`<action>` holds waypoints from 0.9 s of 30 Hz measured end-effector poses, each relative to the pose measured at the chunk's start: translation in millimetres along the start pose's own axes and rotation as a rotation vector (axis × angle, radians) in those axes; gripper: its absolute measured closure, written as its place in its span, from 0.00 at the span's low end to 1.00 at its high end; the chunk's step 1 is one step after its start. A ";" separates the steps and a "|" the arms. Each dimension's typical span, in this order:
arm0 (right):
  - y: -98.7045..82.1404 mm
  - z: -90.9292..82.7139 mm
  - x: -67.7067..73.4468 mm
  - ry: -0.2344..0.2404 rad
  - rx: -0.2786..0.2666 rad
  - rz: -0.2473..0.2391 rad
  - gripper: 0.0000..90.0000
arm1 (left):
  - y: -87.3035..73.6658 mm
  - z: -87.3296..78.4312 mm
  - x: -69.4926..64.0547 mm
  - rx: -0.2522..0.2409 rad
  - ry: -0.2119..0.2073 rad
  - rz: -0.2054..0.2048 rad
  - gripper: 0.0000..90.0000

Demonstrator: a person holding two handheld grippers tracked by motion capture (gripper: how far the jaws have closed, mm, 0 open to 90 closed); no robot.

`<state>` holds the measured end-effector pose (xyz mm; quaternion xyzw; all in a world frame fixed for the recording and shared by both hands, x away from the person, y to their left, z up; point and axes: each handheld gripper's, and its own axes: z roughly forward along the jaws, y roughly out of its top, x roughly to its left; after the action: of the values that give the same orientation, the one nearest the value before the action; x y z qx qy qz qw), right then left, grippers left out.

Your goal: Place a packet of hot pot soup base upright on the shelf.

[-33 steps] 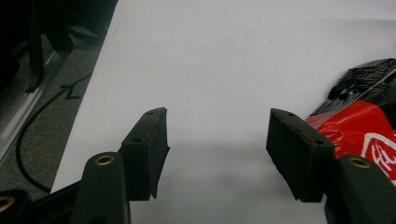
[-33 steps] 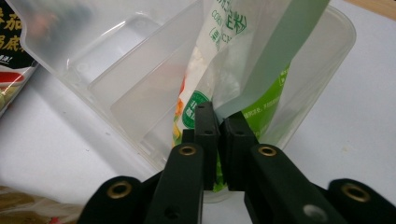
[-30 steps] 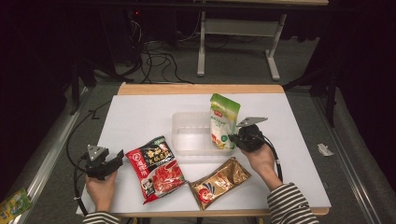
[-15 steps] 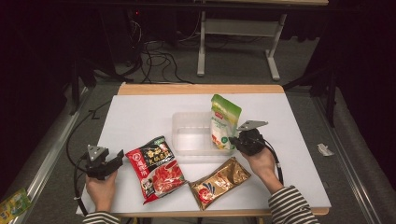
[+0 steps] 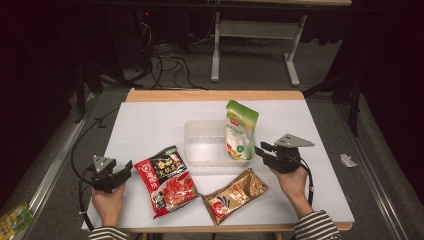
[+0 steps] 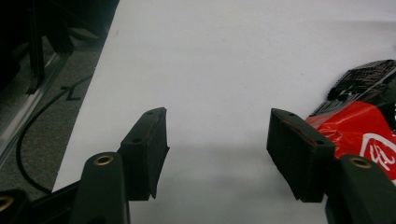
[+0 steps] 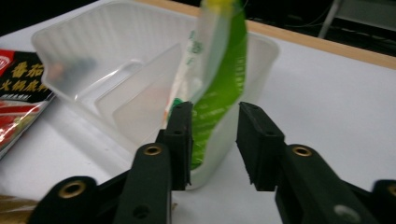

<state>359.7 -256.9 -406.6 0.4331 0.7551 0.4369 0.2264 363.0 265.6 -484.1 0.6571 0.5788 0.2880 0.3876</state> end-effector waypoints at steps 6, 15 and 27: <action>-16.1 -11.2 -11.7 -0.059 -0.050 0.061 0.60 | -1.3 -3.1 1.9 -0.033 -0.004 -0.020 0.42; -39.7 -20.7 -21.2 -0.119 -0.075 0.104 0.49 | -1.1 -3.0 1.4 -0.026 -0.008 -0.012 0.41; -66.2 -23.5 -20.5 -0.090 -0.044 0.133 0.47 | -1.0 -2.9 1.7 -0.023 -0.015 -0.010 0.41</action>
<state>323.3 -301.4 -451.9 0.4966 0.7039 0.4476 0.2399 360.3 267.9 -483.6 0.6518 0.5758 0.2878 0.4010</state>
